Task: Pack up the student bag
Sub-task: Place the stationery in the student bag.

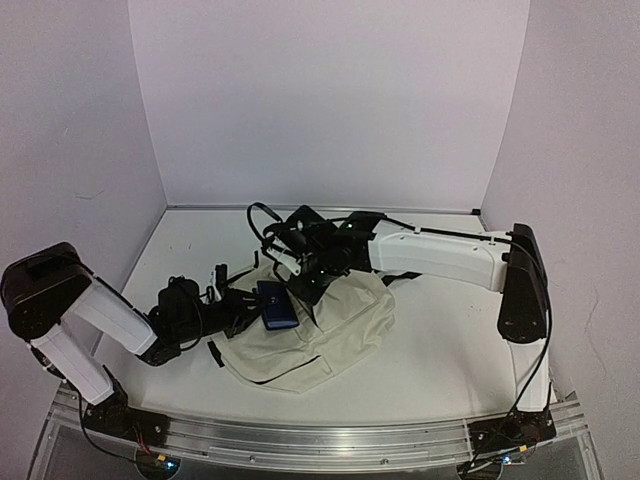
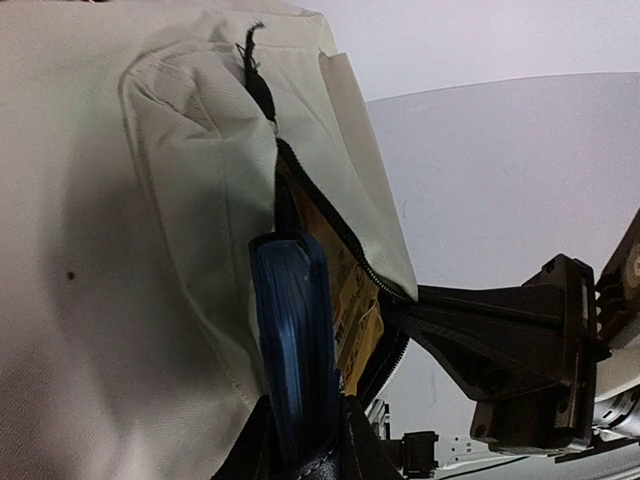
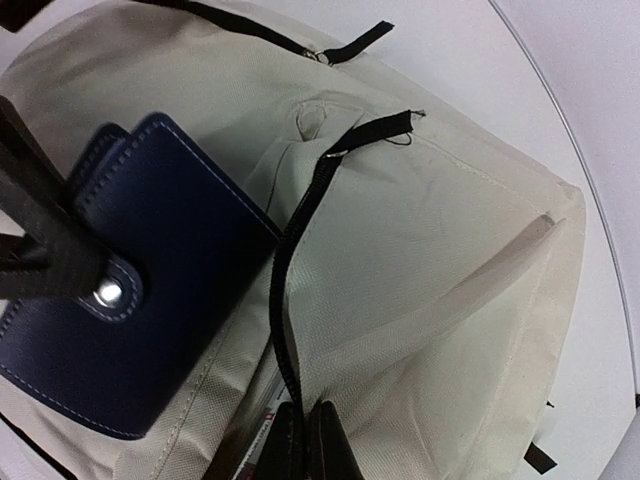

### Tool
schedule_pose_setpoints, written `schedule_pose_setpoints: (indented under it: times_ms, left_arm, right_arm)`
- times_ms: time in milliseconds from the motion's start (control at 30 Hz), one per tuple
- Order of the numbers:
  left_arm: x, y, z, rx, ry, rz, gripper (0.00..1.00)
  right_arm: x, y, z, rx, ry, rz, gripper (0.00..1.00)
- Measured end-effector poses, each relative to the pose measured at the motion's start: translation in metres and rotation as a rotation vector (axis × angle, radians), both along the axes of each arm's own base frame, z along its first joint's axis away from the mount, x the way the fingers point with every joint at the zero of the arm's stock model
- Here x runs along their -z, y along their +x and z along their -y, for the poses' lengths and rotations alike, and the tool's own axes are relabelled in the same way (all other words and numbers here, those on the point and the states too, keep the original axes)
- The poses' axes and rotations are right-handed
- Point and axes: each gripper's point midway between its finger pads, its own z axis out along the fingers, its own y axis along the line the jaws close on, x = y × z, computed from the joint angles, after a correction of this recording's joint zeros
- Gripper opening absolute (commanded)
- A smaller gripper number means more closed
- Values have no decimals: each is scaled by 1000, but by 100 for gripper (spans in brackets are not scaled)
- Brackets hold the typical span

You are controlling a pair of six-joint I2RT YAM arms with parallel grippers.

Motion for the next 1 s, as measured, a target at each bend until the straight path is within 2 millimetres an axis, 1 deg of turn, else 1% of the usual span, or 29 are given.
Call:
schedule_pose_setpoints:
  times_ms: [167, 267, 433, 567, 700, 800, 967, 1000]
  left_arm:
    - [-4, 8, 28, 85, -63, 31, 0]
    - [-8, 11, 38, 116, -94, 39, 0]
    - [-11, 9, 40, 137, -108, 43, 0]
    - [-10, 12, 41, 133, -120, 29, 0]
    - [-7, 23, 52, 143, -128, 26, 0]
    - [-15, 32, 60, 151, -144, 44, 0]
    - [-17, 36, 59, 147, -149, 52, 1]
    - [-19, 39, 62, 147, -154, 56, 2]
  right_arm:
    - [-3, -1, -1, 2, 12, -12, 0]
    - [-3, -1, -1, 1, 16, -21, 0]
    - [-3, -3, -2, -3, 26, -33, 0]
    - [-5, -4, -3, 0, 42, -48, 0]
    - [-7, -6, -3, 0, 56, -64, 0]
    - [-8, -6, -4, 1, 61, -67, 0]
    - [-15, -7, -3, 4, 78, -65, 0]
    - [-16, -7, -3, 5, 81, -66, 0]
